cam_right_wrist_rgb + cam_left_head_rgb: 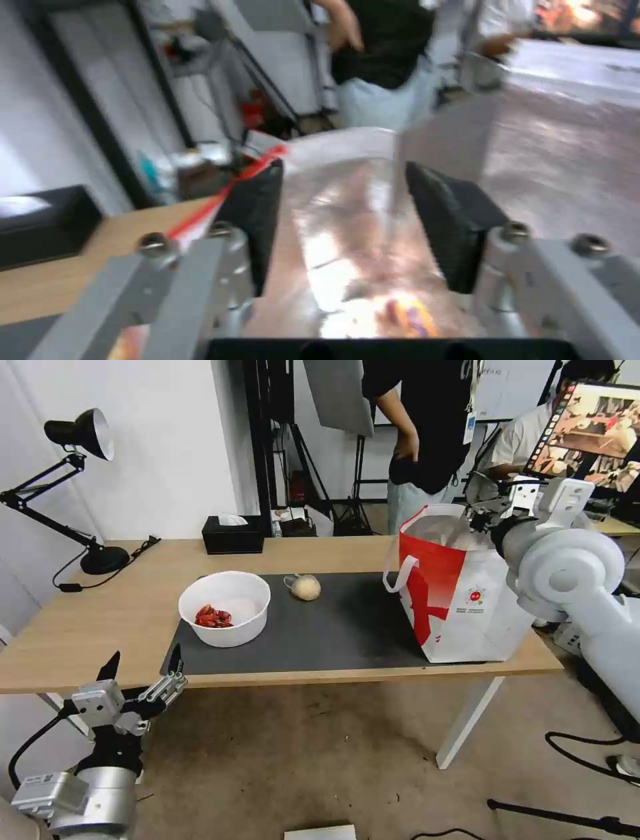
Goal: Pick up the trash from the table and place it into the takeout bag.
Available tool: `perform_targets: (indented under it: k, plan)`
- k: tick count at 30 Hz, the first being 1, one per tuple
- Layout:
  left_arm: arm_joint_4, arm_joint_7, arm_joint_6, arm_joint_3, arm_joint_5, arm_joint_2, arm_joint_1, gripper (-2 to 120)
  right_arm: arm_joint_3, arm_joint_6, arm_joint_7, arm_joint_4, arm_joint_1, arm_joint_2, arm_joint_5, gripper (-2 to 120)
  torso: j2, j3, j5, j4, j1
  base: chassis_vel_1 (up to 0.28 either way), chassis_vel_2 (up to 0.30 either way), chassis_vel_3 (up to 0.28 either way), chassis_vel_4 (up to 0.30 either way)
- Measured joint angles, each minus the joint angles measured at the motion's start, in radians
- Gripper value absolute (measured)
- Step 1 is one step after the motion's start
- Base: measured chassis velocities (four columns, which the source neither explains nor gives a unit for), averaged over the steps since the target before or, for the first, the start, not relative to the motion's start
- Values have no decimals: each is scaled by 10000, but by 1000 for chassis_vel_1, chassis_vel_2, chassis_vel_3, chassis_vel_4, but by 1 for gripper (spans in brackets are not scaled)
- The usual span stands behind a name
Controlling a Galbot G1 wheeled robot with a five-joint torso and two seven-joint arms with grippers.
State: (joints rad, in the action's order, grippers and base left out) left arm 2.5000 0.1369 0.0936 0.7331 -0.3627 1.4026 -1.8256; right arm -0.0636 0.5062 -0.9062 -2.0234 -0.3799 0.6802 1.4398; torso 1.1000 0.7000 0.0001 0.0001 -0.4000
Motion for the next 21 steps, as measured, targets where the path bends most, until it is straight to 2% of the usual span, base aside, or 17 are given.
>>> perform_targets:
  k: [1,2,3,5,7,9,11,13,14,15,16,17,18,20,21]
  plan:
    - [0,0,0,0,0,0,0,100,0,0,0,0,0,0,0,51,0,0,0,0,0,0,0,0,0]
    - [0,-3,0,-4,12,17,-4,100,-15,-188,461,-339,-181,-128,-264,54,0,0,0,0,0,0,0,0,0]
    - [0,-4,0,-15,25,31,-7,100,-29,-322,933,-781,-403,-277,-451,63,0,0,-2,0,0,0,0,0,0]
    - [0,-6,0,-20,29,34,-9,100,-43,-378,1205,-1027,-544,-353,-523,64,0,0,-2,0,0,0,0,0,0]
    - [0,-11,0,-52,70,43,-27,100,-256,-673,2560,-2239,-1584,-719,-1121,76,1,-1,-3,1,1,0,0,0,0]
    - [0,-13,0,-63,80,44,-32,100,-331,-739,2815,-2466,-1909,-800,-1343,80,0,-1,-4,1,0,0,0,0,0]
    - [0,-15,-30,-85,150,72,-47,100,-898,-1199,3968,-3194,-3920,-1112,-2804,91,1,-1,2,-4,1,0,0,0,0]
    - [0,-16,-46,-90,163,83,-48,100,-967,-1277,4080,-3253,-4197,-1144,-3031,92,1,-1,2,-5,1,0,0,0,0]
    - [0,-29,-95,-119,217,133,-58,100,-1329,-1674,4358,-3441,-5302,-1170,-3767,97,1,-1,-1,-3,1,0,0,0,0]
    - [0,-35,-124,-150,257,160,-69,100,-1660,-1891,4542,-3538,-6101,-1086,-4119,99,1,-1,1,-3,1,0,0,0,0]
    - [0,-35,-131,-159,268,172,-73,100,-1747,-1936,4593,-3560,-6295,-1057,-4190,100,0,-1,1,-3,1,0,0,0,0]
    - [0,-39,-161,-190,302,238,-91,100,-2322,-2207,4956,-3685,-7583,-816,-4662,100,0,-1,-1,-2,1,0,0,0,0]
    - [0,-39,-161,-190,302,238,-91,100,-2322,-2207,4956,-3685,-7583,-816,-4662,100,0,-1,-1,-2,1,0,0,0,0]
    - [0,-44,-184,-199,327,286,-111,100,-3238,-2541,5521,-3734,-8990,-460,-5326,100,0,-1,2,-1,1,0,0,0,0]
    - [0,-44,-184,-199,327,286,-111,100,-3238,-2541,5521,-3734,-8990,-460,-5326,100,0,-1,2,-1,1,0,0,0,0]
